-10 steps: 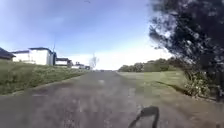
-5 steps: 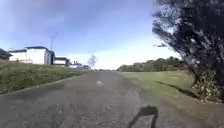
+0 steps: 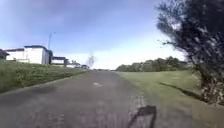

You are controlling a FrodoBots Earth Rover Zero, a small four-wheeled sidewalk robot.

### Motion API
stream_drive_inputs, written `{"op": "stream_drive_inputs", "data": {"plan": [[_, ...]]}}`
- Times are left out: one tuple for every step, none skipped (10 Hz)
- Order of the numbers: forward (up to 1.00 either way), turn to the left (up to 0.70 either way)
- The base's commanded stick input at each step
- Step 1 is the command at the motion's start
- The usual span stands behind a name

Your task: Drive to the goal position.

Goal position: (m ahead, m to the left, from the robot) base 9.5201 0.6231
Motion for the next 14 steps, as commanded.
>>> {"op": "stream_drive_inputs", "data": {"plan": [[1.00, 0.27], [1.00, 0.19], [1.00, 0.01], [1.00, 0.00], [1.00, 0.00], [1.00, 0.00], [1.00, 0.00], [1.00, 0.00], [1.00, 0.00], [1.00, 0.00], [1.00, 0.00], [1.00, 0.00], [1.00, 0.00], [1.00, 0.00]]}}
